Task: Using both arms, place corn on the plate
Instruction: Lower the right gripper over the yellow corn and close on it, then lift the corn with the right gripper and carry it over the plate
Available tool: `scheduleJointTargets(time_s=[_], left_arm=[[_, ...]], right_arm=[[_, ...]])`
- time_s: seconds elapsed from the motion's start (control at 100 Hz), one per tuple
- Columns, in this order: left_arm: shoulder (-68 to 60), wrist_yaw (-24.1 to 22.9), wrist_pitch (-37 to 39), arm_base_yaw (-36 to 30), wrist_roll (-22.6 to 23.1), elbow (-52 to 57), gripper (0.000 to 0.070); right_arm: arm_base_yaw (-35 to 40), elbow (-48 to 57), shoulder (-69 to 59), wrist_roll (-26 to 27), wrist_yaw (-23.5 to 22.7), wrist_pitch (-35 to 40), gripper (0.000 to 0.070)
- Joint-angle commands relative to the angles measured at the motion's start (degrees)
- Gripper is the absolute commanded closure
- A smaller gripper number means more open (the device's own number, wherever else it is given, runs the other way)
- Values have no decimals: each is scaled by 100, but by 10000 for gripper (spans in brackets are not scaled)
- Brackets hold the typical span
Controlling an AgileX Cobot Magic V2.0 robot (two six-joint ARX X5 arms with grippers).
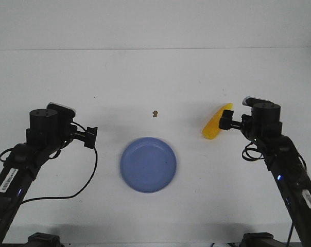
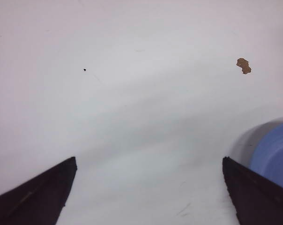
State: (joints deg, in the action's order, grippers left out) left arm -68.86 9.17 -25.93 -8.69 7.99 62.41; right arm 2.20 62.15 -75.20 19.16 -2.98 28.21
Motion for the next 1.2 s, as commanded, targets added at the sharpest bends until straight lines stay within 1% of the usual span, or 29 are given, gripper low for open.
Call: scheduleJointTargets(time_s=[0.0,0.17,0.33,0.4,0.53,0.93,1.0,1.03,1.05,1.09,1.14,1.16,1.19], left_arm=[[-44,9,35,-7,-11,85,63],[-44,9,31,-7,-11,85,63],[-42,9,33,-7,-11,85,62],[-44,11,33,-7,-11,85,62],[-44,9,33,-7,-11,85,63],[-44,9,33,-7,-13,85,63],[-44,9,33,-7,-13,85,63],[-44,9,33,-7,-13,85,63],[-44,9,33,-7,-13,85,63],[-44,9,33,-7,-13,85,63],[-44,9,33,-7,-13,85,63],[-44,9,33,-7,-13,85,63],[-44,9,33,-7,-13,85,63]], right_arm=[[4,109,-337,251,0,-210,78],[4,168,-1128,365,-2,-459,78],[4,168,-1613,407,-4,-573,78],[9,168,-1784,470,-72,-691,78],[9,168,-1967,533,-326,-890,78],[129,168,-2284,551,-551,-1069,78],[168,168,-2304,551,-634,-1108,91],[195,168,-2308,553,-658,-1110,117],[208,168,-2312,551,-658,-1113,154],[234,168,-2312,549,-654,-1106,269],[264,168,-2312,544,-654,-1108,449],[278,168,-2312,542,-651,-1110,511],[297,168,-2312,540,-660,-1115,573]])
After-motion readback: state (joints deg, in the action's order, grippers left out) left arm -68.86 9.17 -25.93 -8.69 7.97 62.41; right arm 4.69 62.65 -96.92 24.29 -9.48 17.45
